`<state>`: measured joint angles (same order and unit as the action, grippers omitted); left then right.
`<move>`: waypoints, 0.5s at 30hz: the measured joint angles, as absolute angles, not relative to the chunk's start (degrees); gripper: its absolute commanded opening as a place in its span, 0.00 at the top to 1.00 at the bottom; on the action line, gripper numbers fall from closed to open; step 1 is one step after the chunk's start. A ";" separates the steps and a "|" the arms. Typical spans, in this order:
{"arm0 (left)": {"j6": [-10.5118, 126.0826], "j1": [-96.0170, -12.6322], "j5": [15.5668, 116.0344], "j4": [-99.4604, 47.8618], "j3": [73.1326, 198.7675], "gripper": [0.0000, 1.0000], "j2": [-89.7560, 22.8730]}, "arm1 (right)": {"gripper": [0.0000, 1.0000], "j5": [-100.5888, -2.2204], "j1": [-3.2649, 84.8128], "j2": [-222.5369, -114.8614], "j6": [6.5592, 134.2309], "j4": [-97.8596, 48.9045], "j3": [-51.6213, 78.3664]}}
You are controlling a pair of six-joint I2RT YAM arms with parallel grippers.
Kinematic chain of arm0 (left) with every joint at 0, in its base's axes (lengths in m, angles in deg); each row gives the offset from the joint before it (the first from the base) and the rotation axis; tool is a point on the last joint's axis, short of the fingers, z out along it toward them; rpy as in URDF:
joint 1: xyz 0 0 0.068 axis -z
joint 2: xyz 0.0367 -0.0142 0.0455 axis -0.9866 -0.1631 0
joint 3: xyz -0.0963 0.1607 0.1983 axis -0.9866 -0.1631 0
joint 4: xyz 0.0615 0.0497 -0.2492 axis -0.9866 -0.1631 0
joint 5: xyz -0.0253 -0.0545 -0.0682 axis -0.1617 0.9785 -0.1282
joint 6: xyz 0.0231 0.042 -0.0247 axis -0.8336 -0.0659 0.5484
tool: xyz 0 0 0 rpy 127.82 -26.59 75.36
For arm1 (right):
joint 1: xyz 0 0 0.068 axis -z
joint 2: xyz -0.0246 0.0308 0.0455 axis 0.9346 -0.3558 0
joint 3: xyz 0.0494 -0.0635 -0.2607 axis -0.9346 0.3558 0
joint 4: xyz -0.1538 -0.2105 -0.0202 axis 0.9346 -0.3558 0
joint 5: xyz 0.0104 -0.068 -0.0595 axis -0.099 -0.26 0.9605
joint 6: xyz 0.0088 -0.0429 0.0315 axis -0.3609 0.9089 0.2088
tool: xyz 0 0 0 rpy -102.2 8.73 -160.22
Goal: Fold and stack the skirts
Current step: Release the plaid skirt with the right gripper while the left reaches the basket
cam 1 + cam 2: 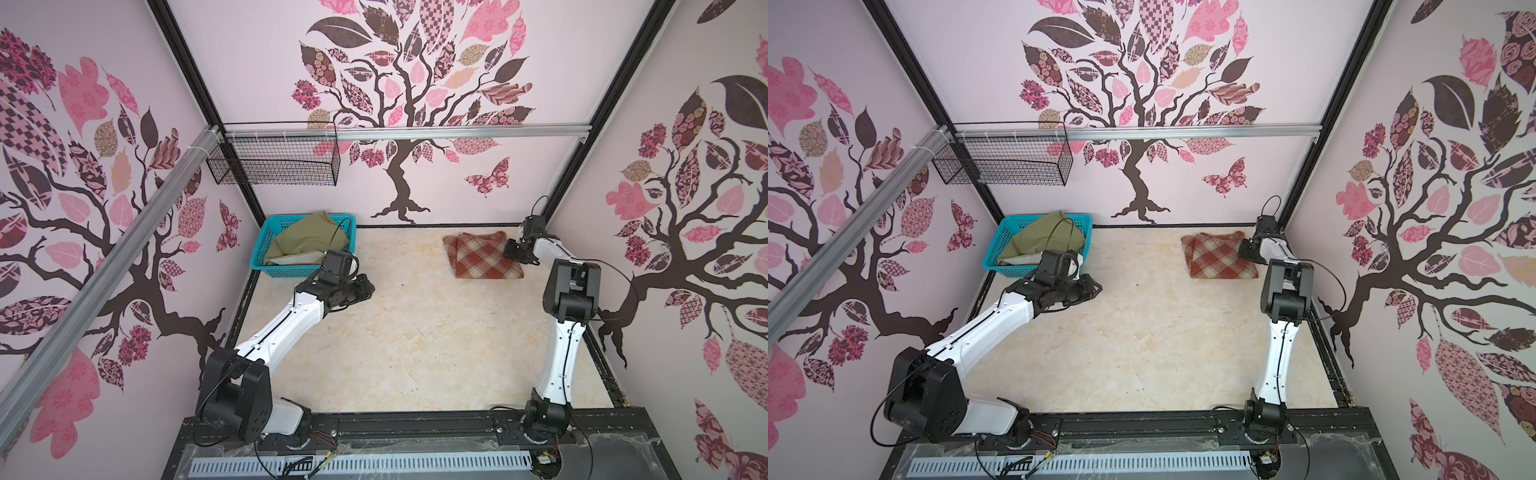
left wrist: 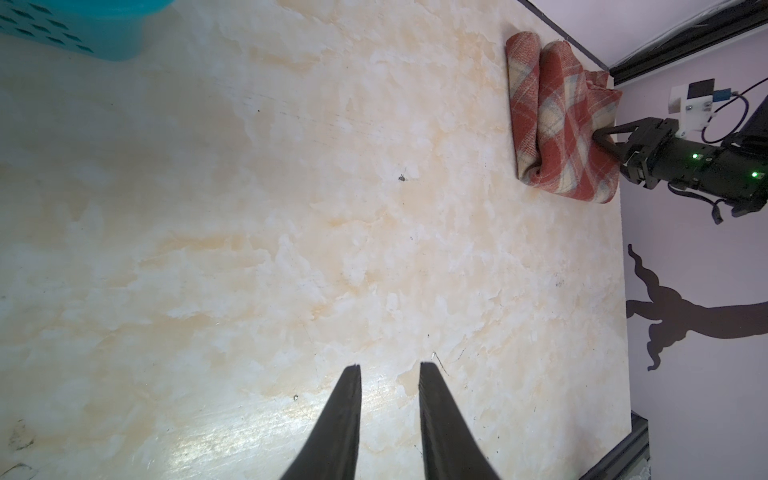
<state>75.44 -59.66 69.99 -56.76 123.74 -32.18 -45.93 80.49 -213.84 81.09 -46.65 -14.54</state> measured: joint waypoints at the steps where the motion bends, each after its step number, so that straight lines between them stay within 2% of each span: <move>1: 75.44 -60.04 70.04 -56.65 123.74 0.71 -32.11 | 0.46 -45.19 80.49 -212.60 80.94 -45.32 -12.16; 7: 75.90 -66.31 71.26 -56.76 124.39 0.71 -31.85 | 0.44 -44.12 80.23 -199.13 77.85 -40.73 1.63; 10: 77.01 -71.38 72.00 -57.13 126.43 0.67 -32.36 | 0.42 -43.42 79.18 -189.91 75.69 -38.47 7.05; 15: 77.52 -77.72 69.79 -57.05 129.53 0.60 -33.49 | 0.41 -43.16 72.58 -175.07 71.43 -31.96 18.90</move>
